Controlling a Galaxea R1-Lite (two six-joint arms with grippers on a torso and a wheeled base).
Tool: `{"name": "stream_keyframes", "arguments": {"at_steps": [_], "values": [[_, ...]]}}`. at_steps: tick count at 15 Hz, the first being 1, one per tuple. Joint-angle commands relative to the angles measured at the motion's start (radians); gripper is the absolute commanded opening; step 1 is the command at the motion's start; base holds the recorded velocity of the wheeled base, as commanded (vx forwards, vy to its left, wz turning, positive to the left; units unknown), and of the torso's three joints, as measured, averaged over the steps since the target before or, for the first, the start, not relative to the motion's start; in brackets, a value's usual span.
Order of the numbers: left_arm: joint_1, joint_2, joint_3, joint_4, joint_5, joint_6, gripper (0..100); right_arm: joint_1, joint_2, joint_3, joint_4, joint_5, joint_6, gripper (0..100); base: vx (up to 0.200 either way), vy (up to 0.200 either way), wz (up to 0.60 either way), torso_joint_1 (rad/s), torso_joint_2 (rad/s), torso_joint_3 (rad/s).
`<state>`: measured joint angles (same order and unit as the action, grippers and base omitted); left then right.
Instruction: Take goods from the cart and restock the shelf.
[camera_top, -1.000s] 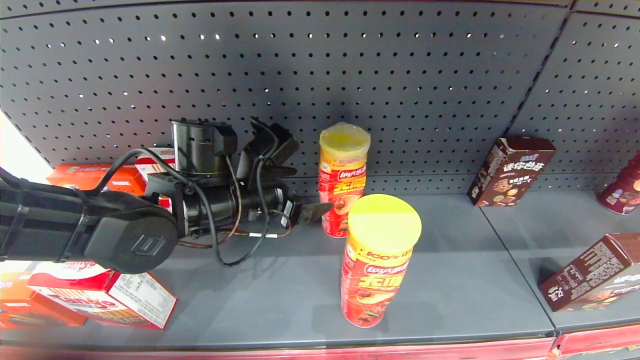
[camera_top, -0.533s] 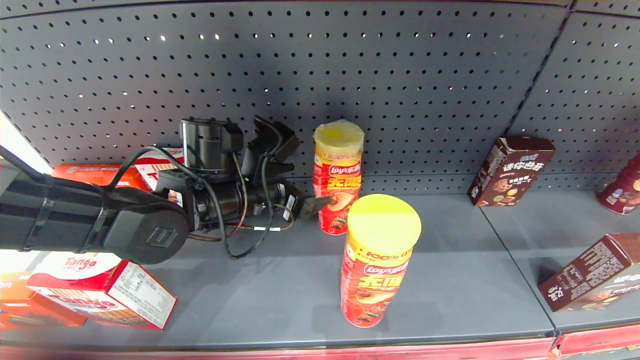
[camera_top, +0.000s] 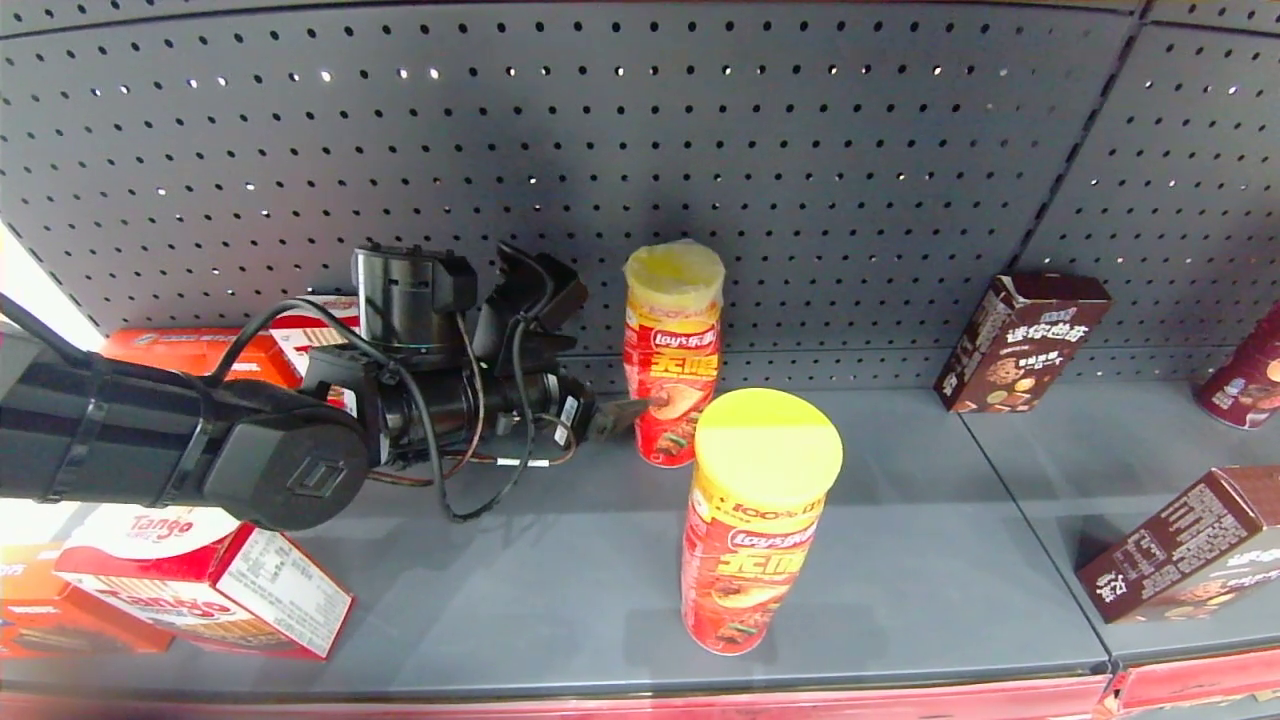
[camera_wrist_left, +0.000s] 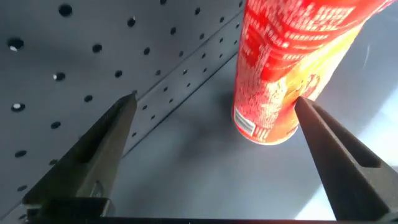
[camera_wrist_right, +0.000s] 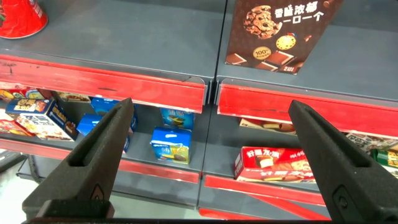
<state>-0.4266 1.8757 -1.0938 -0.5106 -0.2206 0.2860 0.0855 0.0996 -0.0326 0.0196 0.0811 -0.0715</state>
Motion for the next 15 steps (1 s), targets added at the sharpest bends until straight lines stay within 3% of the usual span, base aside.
{"name": "stream_keyframes", "arguments": {"at_steps": [1, 6, 7, 8, 9, 10, 15], "values": [[0.011, -0.018, 0.035, -0.003, 0.0, 0.001, 100, 0.0, 0.002, 0.0, 0.0, 0.0, -0.001, 100, 0.0, 0.0, 0.0, 0.0, 0.0, 0.0], [0.012, -0.076, 0.101, -0.005, 0.023, 0.004, 100, 0.0, 0.002, 0.0, 0.0, 0.0, -0.001, 100, 0.0, 0.0, 0.0, 0.0, 0.0, 0.0], [0.009, -0.07, 0.081, -0.019, 0.08, 0.012, 100, 0.0, 0.002, 0.0, 0.0, 0.002, -0.001, 100, 0.0, 0.0, 0.0, 0.0, 0.0, 0.0], [0.008, -0.055, 0.069, -0.037, 0.106, 0.033, 100, 0.0, 0.002, 0.0, 0.0, 0.002, -0.001, 100, 0.0, 0.0, 0.0, 0.0, 0.0, 0.0], [0.008, -0.055, 0.069, -0.037, 0.106, 0.033, 100, 0.0, 0.002, 0.0, 0.0, 0.002, -0.001, 100, 0.0, 0.0, 0.0, 0.0, 0.0, 0.0], [0.008, -0.01, 0.031, -0.051, 0.175, 0.084, 100, 0.0, 0.002, 0.0, 0.0, 0.002, -0.001, 100, 0.0, 0.0, 0.0, 0.0, 0.0, 0.0], [0.011, 0.059, -0.032, -0.051, 0.199, 0.085, 100, 0.0, 0.002, 0.0, -0.001, 0.0, 0.001, 100, 0.0, 0.0, 0.0, 0.0, 0.0, 0.0]]}}
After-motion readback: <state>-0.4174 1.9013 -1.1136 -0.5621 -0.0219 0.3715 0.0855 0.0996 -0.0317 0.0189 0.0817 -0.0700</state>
